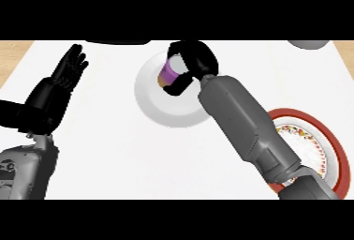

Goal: Pick the can from the plate and place it in the plate

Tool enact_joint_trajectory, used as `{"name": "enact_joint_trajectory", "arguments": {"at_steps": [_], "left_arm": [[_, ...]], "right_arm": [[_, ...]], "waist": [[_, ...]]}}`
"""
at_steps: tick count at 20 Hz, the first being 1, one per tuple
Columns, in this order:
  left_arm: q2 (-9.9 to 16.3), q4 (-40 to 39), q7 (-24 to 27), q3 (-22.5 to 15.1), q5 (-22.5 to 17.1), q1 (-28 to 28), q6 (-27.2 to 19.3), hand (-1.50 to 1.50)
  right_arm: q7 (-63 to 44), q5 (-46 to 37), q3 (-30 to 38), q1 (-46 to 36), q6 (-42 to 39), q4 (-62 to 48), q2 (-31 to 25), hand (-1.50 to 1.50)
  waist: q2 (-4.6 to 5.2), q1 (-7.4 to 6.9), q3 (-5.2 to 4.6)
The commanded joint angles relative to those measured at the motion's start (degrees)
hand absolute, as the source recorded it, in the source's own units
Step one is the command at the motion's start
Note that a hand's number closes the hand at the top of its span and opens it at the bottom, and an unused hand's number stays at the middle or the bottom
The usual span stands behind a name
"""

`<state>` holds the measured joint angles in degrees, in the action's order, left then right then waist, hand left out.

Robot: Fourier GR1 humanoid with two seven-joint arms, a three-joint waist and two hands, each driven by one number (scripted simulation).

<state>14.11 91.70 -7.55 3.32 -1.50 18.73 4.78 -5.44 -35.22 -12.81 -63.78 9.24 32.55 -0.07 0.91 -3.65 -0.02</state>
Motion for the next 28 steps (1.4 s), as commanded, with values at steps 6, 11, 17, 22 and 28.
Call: {"name": "enact_joint_trajectory", "arguments": {"at_steps": [6,11,17,22,28], "left_arm": [[-1.0,-1.8,2.4,-1.5,0.5,1.6,1.3,0.0],[-1.3,-3.1,0.5,-1.3,0.3,4.6,1.0,0.0],[-1.0,-1.8,-1.1,-0.4,-0.3,4.3,0.7,0.0],[-0.5,-1.9,1.4,0.7,0.9,0.6,0.0,0.0],[-0.2,-1.7,1.8,2.0,1.0,0.0,-0.4,0.0]], "right_arm": [[1.6,12.5,-1.3,-3.2,4.1,-11.3,0.1,-1.5],[6.9,20.8,-0.9,-3.3,6.4,-9.2,0.1,-1.5],[13.4,29.7,5.8,-4.3,10.1,-8.9,0.1,-1.5],[18.6,33.6,11.5,-4.6,9.0,-12.0,-0.3,-1.5],[25.2,35.8,15.1,-1.0,6.6,-13.5,-2.4,-1.5]], "waist": [[1.07,-3.51,0.01],[0.9,-3.78,0.04],[0.53,-2.09,0.08],[0.24,0.54,0.04],[-0.19,2.03,0.04]]}}
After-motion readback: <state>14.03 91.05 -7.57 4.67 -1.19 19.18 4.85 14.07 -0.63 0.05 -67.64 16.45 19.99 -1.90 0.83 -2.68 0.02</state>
